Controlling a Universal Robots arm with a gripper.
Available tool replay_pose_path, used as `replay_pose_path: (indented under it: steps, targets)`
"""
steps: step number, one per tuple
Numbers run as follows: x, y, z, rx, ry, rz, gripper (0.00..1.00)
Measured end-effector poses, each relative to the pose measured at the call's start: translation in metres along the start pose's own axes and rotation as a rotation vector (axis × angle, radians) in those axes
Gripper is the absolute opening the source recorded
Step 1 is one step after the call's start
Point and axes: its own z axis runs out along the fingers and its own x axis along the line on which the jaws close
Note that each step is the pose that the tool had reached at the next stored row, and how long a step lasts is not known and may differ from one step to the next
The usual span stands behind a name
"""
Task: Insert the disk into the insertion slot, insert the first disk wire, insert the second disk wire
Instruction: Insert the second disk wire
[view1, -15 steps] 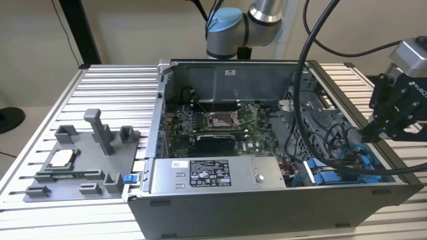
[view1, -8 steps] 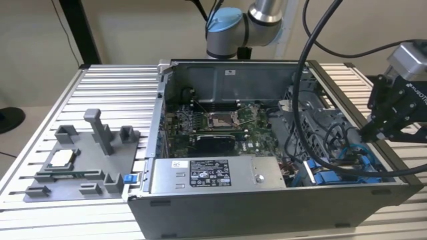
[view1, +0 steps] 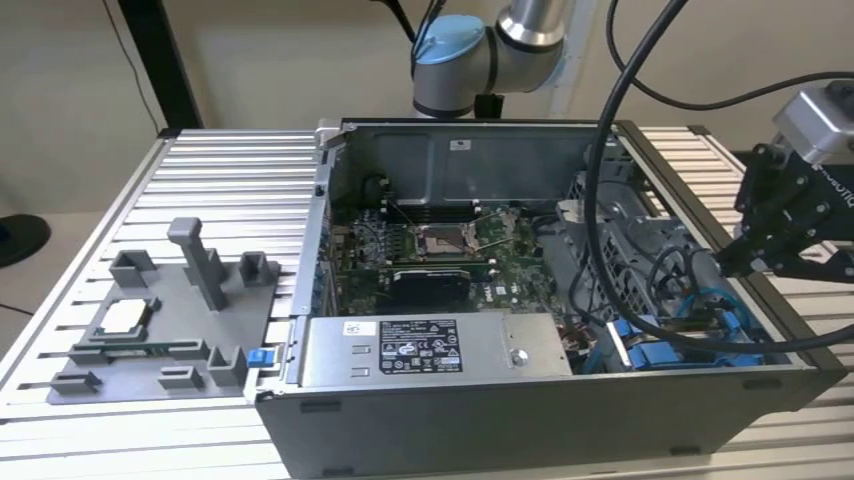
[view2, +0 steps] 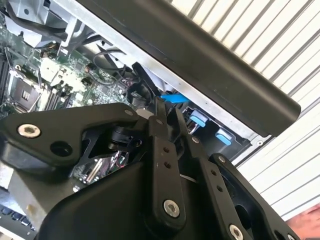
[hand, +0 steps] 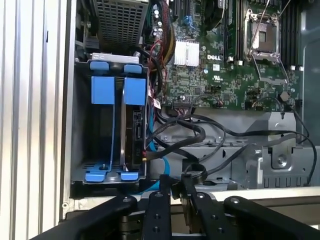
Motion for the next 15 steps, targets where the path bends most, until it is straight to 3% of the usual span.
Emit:
replay_pose_path:
  steps: [1, 6, 11, 15]
  targets:
    - [0.0, 0.0001, 0.0001, 0.0004, -0.0005, 0.0, 0.0]
    - [0.0003, 0.0002, 0.0006, 0.001, -0.0013, 0.0, 0.0]
    - [-0.0022, 0.0039, -0.0103, 0.0011, -0.0137, -0.001, 0.0]
    - [-0.0033, 0.0155, -0.0141, 0.0019, -0.0238, -0.002, 0.0]
